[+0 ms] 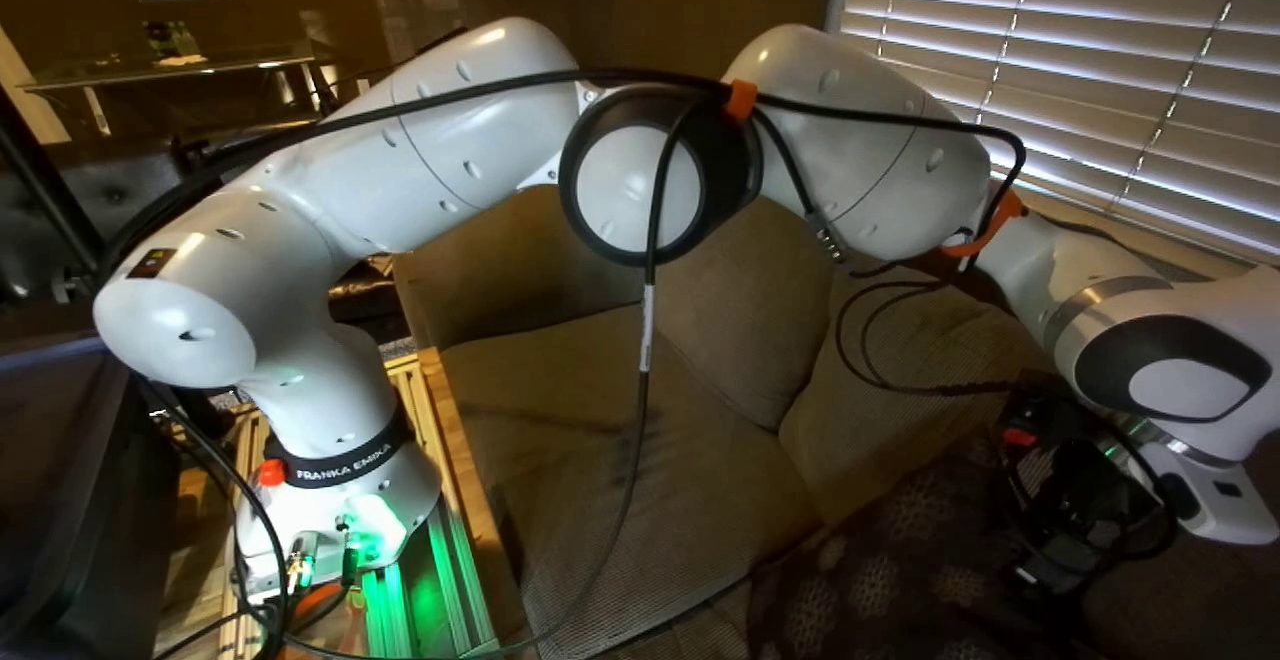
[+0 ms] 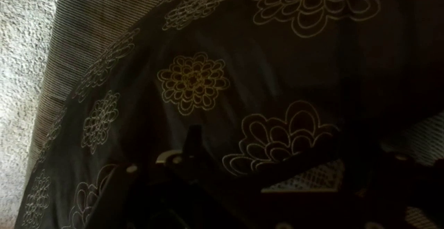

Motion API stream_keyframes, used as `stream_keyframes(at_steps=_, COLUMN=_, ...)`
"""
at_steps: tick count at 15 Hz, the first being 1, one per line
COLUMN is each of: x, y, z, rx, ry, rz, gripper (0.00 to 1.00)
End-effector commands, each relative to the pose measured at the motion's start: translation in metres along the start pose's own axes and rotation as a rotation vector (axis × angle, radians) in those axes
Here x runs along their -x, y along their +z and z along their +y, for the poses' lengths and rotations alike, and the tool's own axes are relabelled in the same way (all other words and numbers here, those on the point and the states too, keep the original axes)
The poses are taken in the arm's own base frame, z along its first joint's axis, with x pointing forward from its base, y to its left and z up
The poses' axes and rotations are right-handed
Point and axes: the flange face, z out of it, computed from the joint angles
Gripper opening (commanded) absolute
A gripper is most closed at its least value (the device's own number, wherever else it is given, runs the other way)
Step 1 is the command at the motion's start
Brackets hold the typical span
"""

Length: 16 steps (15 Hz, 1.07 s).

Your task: Move the brown pillow to the left

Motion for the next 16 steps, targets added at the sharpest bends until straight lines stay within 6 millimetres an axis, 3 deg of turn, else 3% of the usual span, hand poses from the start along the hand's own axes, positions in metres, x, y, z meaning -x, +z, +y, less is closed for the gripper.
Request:
stream_keyframes(at_steps=1, x=-0.0034, y=0.0117, z=-0.0114, rx=-0.004, ry=0.018, rz=-0.023, gripper=1.00)
stream_keyframes(at_steps=5, x=-0.0025, y=0.0190, z=-0.0163, rx=0.002, ry=0.026, rz=-0.041, gripper=1.00)
stream_keyframes(at_steps=6, x=-0.0023, y=0.0202, z=-0.0168, rx=0.007, ry=0.027, rz=-0.046, gripper=0.75)
stream_keyframes(at_steps=7, x=-0.0022, y=0.0203, z=-0.0171, rx=0.009, ry=0.025, rz=-0.052, gripper=0.73)
stream_keyframes(at_steps=16, x=0.0011, y=0.0135, z=-0.0177, rx=0.015, ry=-0.004, rz=-0.116, gripper=0.11)
